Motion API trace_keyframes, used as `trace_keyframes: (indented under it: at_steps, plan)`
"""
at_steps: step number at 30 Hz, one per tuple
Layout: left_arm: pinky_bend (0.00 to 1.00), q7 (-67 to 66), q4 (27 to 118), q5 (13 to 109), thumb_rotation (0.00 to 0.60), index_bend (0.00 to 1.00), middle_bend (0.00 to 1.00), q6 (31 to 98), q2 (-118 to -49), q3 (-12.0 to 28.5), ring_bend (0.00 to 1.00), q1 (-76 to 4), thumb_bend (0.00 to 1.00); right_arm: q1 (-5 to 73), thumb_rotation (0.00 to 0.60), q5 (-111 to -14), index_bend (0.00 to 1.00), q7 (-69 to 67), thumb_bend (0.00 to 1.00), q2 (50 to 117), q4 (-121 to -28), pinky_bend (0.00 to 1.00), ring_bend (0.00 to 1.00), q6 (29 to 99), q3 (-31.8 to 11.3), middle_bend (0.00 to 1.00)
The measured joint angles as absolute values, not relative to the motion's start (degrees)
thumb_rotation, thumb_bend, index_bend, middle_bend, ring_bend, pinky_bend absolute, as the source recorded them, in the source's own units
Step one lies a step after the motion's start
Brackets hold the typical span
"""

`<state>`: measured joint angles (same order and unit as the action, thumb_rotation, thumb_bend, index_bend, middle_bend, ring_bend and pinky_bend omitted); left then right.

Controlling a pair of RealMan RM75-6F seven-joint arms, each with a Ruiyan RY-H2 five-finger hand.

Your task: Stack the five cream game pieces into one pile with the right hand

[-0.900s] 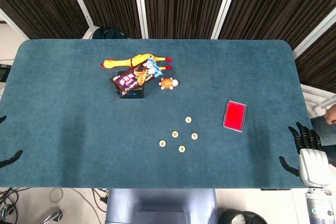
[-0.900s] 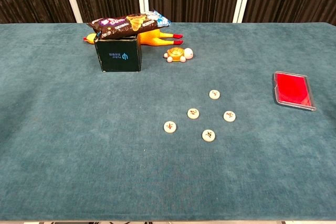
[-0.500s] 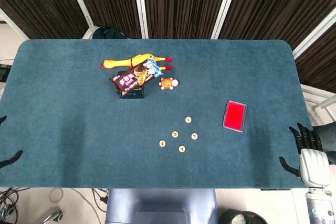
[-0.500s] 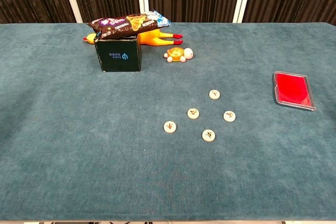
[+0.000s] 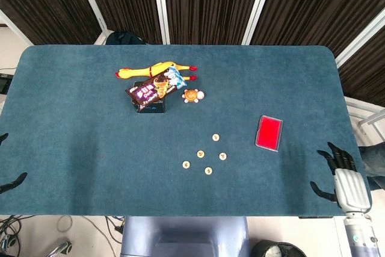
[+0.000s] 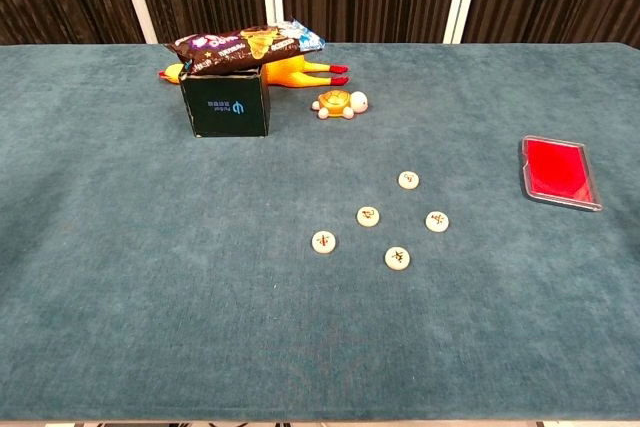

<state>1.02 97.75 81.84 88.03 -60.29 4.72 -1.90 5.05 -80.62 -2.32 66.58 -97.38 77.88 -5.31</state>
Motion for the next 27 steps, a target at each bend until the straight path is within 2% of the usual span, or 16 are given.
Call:
trace_keyframes:
  at_steps: [7, 14, 19, 27]
  plan:
    - [0.07, 0.9, 97.9, 81.8, 0.6, 0.12, 0.0, 88.1, -60.3, 4.7, 0.0, -1.9, 0.14, 13.1, 0.6, -73.4, 0.24, 2.0, 0.31, 63.4, -102.7, 0.0, 0.0, 66.6, -9.0, 0.0]
    - [0.07, 0.9, 97.9, 81.7, 0.6, 0.12, 0.0, 87.8, -60.3, 4.6, 0.0, -1.9, 0.14, 21.1, 0.6, -63.7, 0.24, 9.2, 0.31, 63.5, -104.9, 0.0, 0.0, 58.4, -12.2, 0.0]
    - [0.07, 1.1, 98.0, 81.5, 0.6, 0.12, 0.0, 87.7, -60.2, 4.7, 0.0, -1.8, 0.14, 26.3, 0.6, -56.9, 0.26, 15.4, 0.31, 68.1, -103.8, 0.0, 0.0, 56.3, -13.0, 0.0]
    - [0.07, 1.4, 97.9, 80.9, 0.6, 0.13, 0.0, 87.4, -60.1, 4.8, 0.0, -1.9, 0.14, 30.8, 0.6, -50.8, 0.33, 22.4, 0.31, 77.6, -98.7, 0.0, 0.0, 56.9, -12.4, 0.0]
